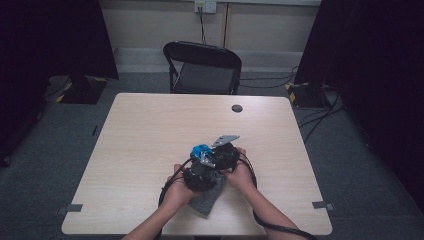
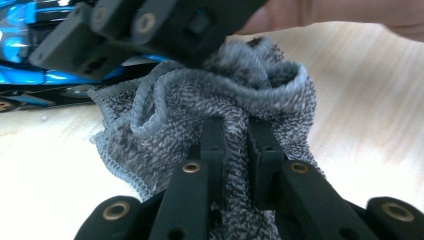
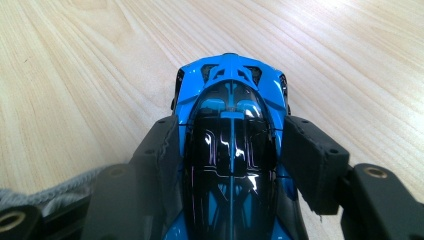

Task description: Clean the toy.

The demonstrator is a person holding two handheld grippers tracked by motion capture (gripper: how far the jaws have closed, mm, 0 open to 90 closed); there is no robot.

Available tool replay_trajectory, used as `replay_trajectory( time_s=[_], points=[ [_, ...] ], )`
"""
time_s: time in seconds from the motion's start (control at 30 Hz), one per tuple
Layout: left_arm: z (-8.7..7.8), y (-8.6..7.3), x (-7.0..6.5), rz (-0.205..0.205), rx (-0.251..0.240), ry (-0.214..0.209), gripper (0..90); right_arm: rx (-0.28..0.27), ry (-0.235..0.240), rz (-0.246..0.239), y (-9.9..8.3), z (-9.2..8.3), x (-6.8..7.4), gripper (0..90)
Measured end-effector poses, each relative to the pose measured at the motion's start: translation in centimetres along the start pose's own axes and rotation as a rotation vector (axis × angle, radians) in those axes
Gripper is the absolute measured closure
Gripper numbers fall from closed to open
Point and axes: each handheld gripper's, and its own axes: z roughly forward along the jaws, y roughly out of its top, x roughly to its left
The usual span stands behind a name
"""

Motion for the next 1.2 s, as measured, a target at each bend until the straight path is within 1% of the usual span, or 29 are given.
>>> replay_trajectory(
  time_s=[0.1, 0.13, 0.17, 0.23, 0.27, 0.3, 0.37, 0.4, 0.43, 0.47, 0.5, 0.53, 0.57, 0.7, 0.73, 0.77, 0.8, 0.83, 0.87, 0.93, 1.0, 1.03, 1.2],
  points=[
    [-0.2, -0.1, -0.1, 0.003, -0.005, -0.001, 80.4, 0.001, 0.0, 0.001, 0.0, 0.0, 0.0, 41.5],
    [-0.6, -0.1, 0.0, 0.006, -0.009, -0.002, 80.5, 0.002, 0.001, 0.001, 0.0, 0.0, 0.0, 41.6],
    [-0.9, -0.2, 0.2, -0.002, -0.017, -0.004, 80.5, 0.002, 0.001, 0.001, 0.0, 0.0, 0.0, 41.5],
    [-1.5, -0.3, 0.4, -0.005, -0.014, 0.002, 80.6, 0.001, 0.001, 0.001, 0.0, 0.0, 0.0, 41.5],
    [-1.5, -0.3, 0.4, -0.005, -0.014, 0.002, 80.6, -0.001, 0.001, -0.001, 0.0, 0.0, 0.0, 41.5],
    [-2.2, -0.5, 0.7, -0.017, -0.025, -0.004, 80.6, -0.002, 0.002, -0.002, 0.0, 0.0, 0.0, 41.5],
    [-2.5, -0.6, 0.9, -0.011, -0.025, 0.003, 80.6, 0.001, 0.004, 0.001, 0.0, 0.0, -0.1, 41.5],
    [-3.0, -0.8, 1.4, -0.003, -0.022, 0.039, 80.6, 0.001, 0.004, 0.002, 0.0, 0.0, -0.1, 41.5],
    [-3.4, -0.9, 1.9, -0.022, -0.027, 0.05, 80.7, 0.001, 0.004, 0.002, 0.0, 0.0, -0.1, 41.5],
    [-3.5, -1.0, 2.2, -0.037, -0.032, 0.05, 80.7, 0.001, 0.004, 0.005, 0.0, 0.0, -0.1, 41.5],
    [-3.5, -1.0, 2.2, -0.037, -0.032, 0.05, 80.8, 0.002, 0.004, 0.006, 0.0, 0.0, 0.0, 41.5],
    [-4.1, -1.2, 3.1, -0.063, -0.042, 0.056, 80.9, 0.001, 0.004, 0.006, 0.0, 0.0, -0.1, 41.5],
    [-4.4, -1.3, 3.5, -0.078, -0.053, 0.055, 80.9, 0.0, 0.004, 0.007, 0.0, 0.0, 0.0, 41.5],
    [-5.4, -1.3, 4.7, -0.104, -0.08, 0.079, 80.9, -0.004, 0.002, 0.004, -0.1, 0.0, -0.1, 41.4],
    [-5.4, -1.3, 4.7, -0.104, -0.08, 0.079, 80.9, -0.004, 0.002, 0.004, -0.1, 0.0, -0.1, 41.4],
    [-5.7, -1.3, 5.1, -0.11, -0.086, 0.095, 80.9, -0.002, 0.003, 0.003, 0.0, 0.0, -0.1, 41.4],
    [-6.0, -1.2, 5.8, -0.116, -0.09, 0.111, 81.0, -0.004, 0.002, 0.003, -0.1, 0.0, -0.1, 41.4],
    [-6.1, -1.2, 6.2, -0.135, -0.09, 0.121, 81.0, -0.005, 0.002, 0.003, -0.1, 0.0, -0.1, 41.4],
    [-6.1, -1.2, 6.4, -0.138, -0.09, 0.132, 81.0, -0.005, 0.002, 0.006, -0.1, 0.0, -0.1, 41.4],
    [-6.2, -1.3, 7.0, -0.155, -0.093, 0.136, 81.0, -0.006, 0.002, 0.006, -0.1, 0.0, -0.1, 41.4],
    [-6.1, -1.4, 7.6, -0.161, -0.091, 0.152, 81.1, -0.005, 0.003, 0.006, -0.1, 0.0, -0.1, 41.4],
    [-6.1, -1.4, 7.9, -0.172, -0.097, 0.153, 81.0, -0.005, 0.003, 0.005, -0.1, 0.0, -0.1, 41.4],
    [-5.8, -1.6, 9.6, -0.211, -0.101, 0.193, 81.0, -0.008, 0.004, 0.004, -0.1, 0.0, -0.1, 41.4]
  ],
)
